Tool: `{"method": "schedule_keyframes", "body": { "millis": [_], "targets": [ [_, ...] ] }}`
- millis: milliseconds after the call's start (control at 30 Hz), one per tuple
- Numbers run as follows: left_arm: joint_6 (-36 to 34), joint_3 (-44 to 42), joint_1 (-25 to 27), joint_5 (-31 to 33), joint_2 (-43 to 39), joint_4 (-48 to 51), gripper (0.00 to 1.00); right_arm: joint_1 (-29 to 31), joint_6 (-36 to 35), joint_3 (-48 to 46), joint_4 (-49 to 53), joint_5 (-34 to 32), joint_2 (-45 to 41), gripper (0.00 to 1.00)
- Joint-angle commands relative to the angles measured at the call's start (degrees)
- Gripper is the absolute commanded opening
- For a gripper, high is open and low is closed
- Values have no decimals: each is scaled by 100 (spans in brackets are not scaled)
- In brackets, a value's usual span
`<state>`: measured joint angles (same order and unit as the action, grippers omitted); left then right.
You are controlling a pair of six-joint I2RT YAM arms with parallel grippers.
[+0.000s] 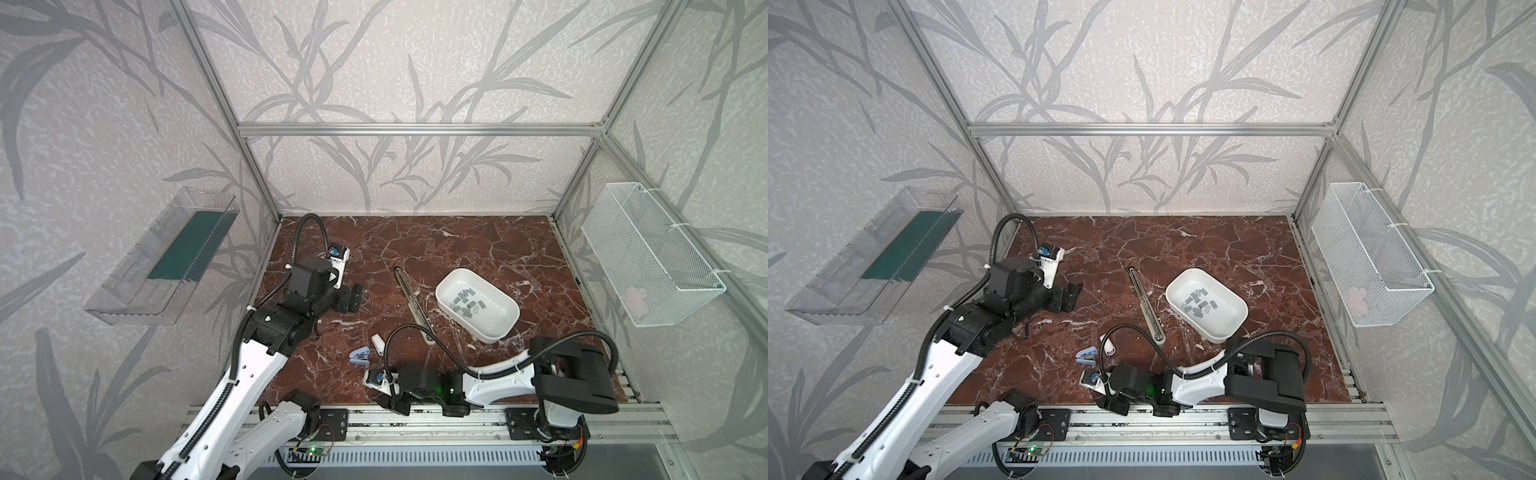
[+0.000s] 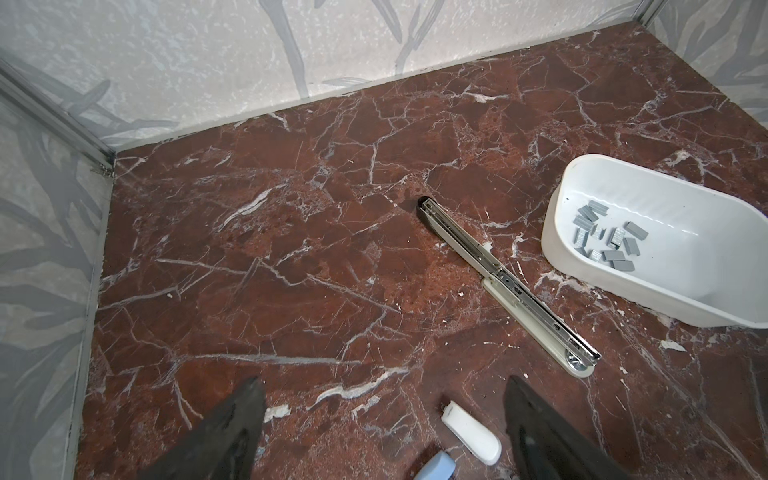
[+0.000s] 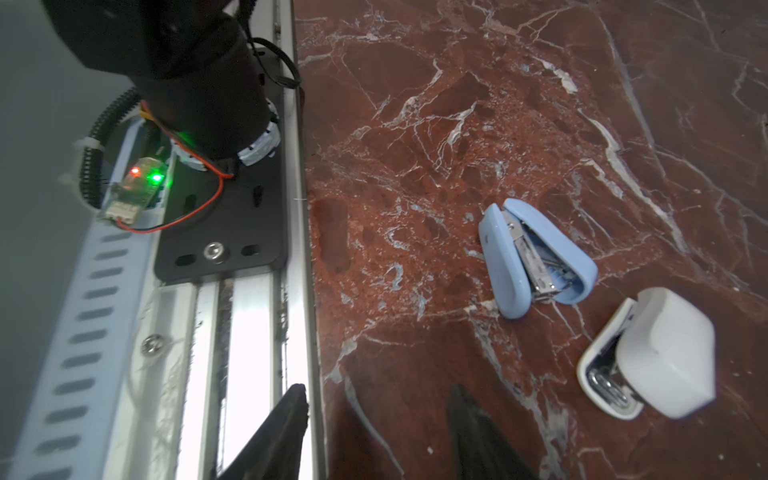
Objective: Load the staples into the stapler
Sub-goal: 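Move the right gripper to the light-blue stapler and grip its open body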
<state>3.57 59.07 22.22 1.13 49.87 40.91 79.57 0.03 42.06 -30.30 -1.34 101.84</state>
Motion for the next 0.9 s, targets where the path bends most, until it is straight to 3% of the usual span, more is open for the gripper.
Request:
{"method": "schedule_keyframes", "body": {
  "millis": [0,300,467,867],
  "targets": [
    [136,-119,-127,-105,-150,174,91,-255,-153,340,-239,141,385,55],
    [64,-71,-257,-368,-97,285,89,-758,-13,918,-289,524,1178,52],
    [21,-97,-301,-429,-170,247,89,-775,-90,1031,-356,775,1368,45],
    [27,-102,-332,-657,-125,226,88,-771,0,1234,-510,472,1689,40]
  ]
}}
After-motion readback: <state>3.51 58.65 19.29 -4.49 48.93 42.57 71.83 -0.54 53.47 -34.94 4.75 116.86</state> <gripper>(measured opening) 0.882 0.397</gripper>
